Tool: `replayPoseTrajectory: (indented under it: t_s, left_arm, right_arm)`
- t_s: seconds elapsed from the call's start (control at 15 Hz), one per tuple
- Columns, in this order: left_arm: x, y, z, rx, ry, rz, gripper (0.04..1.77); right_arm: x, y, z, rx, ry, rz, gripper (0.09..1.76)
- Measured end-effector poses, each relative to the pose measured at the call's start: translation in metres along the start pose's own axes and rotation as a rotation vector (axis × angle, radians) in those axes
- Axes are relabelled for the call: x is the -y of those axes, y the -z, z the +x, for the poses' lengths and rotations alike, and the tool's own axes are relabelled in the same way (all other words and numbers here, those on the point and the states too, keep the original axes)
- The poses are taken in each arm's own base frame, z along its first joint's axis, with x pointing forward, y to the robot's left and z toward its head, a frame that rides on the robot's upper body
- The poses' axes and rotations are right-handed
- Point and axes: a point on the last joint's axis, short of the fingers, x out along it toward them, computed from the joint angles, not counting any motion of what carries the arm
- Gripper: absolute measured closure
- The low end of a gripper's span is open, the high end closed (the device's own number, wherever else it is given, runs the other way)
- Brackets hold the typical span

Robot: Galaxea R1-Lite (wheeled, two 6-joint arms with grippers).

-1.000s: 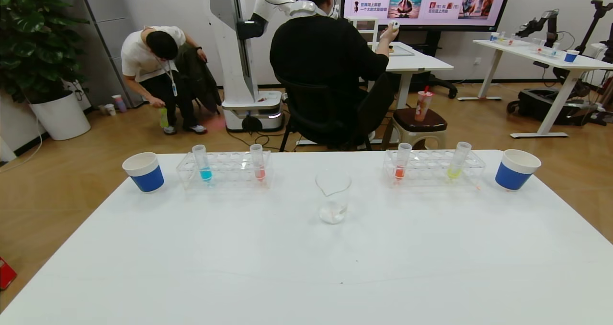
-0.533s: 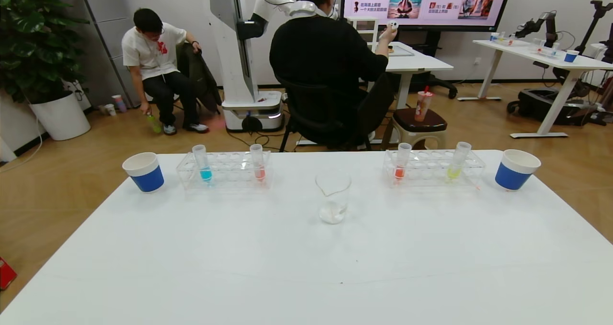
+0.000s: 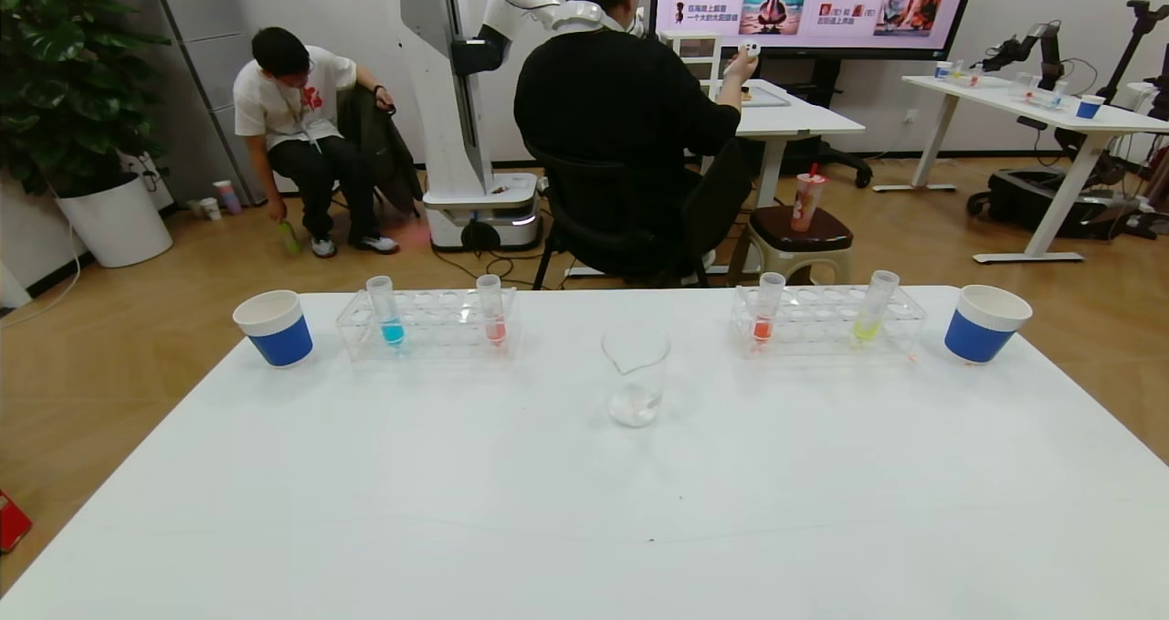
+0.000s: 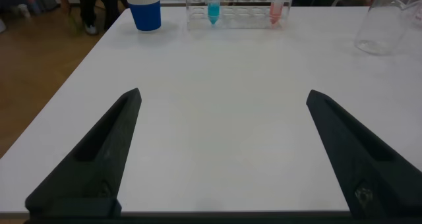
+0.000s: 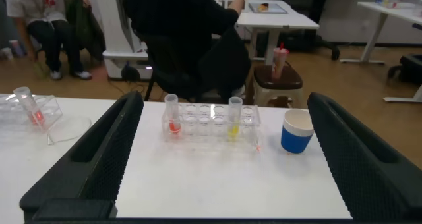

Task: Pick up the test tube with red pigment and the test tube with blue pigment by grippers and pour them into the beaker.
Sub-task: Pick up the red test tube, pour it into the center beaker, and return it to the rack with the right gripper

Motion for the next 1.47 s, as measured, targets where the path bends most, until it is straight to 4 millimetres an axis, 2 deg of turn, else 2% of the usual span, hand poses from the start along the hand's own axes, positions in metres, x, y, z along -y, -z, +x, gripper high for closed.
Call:
replayPoseTrajectory:
  t_s: [0.33, 0.67, 1.0, 1.27, 1.47]
  left_arm:
    - [0.0, 0.0, 0.0, 0.0, 0.0, 0.0, 0.06]
    - [0.0, 0.0, 0.0, 0.0, 0.0, 0.0, 0.06]
    - [0.0, 0.0, 0.0, 0.0, 0.0, 0.0, 0.06]
    - [0.0, 0.0, 0.0, 0.0, 0.0, 0.0, 0.06]
    - [0.0, 0.0, 0.0, 0.0, 0.0, 0.0, 0.06]
  right_arm:
    - [-0.012, 0.016, 0.093, -0.079, -0.04, 0.006, 0.11]
    - [-0.029, 0.059, 0.168, -0.123, -0.051, 0.006, 0.11]
    - [-0.062, 0.108, 0.206, -0.207, -0.043, 0.054, 0.11]
    - [-0.085, 0.135, 0.232, -0.242, -0.031, 0.043, 0.11]
    - [-0.094, 0.154, 0.247, -0.214, -0.027, 0.047, 0.11]
